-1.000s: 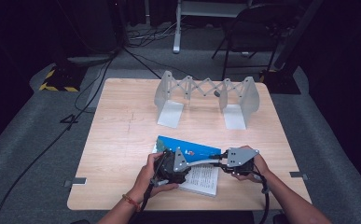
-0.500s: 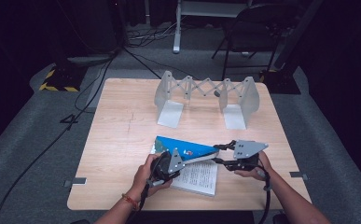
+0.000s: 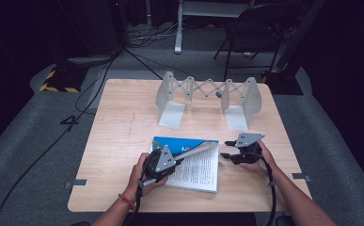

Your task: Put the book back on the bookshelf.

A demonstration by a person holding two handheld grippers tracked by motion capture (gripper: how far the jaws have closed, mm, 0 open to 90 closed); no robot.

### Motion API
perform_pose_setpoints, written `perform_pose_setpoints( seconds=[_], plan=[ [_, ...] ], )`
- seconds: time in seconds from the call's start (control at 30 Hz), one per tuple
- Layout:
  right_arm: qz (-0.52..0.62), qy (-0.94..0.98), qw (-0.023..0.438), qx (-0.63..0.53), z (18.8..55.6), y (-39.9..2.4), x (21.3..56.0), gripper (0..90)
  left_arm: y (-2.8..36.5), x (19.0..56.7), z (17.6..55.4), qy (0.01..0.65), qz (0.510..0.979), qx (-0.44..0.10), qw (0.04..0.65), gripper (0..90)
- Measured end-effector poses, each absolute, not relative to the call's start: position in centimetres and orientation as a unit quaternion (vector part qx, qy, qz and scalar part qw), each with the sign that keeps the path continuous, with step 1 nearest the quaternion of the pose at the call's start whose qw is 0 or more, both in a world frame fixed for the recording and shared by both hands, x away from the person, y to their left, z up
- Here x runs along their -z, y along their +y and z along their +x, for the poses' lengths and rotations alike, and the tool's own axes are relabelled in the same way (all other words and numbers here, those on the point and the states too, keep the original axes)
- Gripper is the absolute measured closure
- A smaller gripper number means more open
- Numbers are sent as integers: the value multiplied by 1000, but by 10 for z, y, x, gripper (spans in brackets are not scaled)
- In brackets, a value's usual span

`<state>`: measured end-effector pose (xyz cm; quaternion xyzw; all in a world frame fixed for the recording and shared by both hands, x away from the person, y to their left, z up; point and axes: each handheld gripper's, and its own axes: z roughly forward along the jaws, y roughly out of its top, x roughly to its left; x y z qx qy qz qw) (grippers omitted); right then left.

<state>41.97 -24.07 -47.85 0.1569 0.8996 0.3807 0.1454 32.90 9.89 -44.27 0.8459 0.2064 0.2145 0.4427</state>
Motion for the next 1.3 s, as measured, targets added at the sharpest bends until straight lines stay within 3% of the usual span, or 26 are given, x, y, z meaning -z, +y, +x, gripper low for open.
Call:
perform_pose_setpoints(
  seconds=[0.2,0.37,0.53,0.83,1.1,1.3],
  plan=[
    [139,894,134,-403,414,-232,485,498,105,439,329,203,834,-209,469,784],
    [141,864,125,-466,408,-233,467,642,119,429,329,216,811,-204,504,777],
    [125,845,127,-503,403,-216,437,641,139,422,326,253,793,-181,524,775],
    [113,838,138,-516,405,-181,407,639,154,424,314,271,786,-186,523,772],
    [101,826,143,-535,403,-172,394,657,153,427,324,259,773,-158,556,775],
    [112,819,159,-539,405,-187,385,656,129,420,338,231,770,-144,577,789]
  ],
)
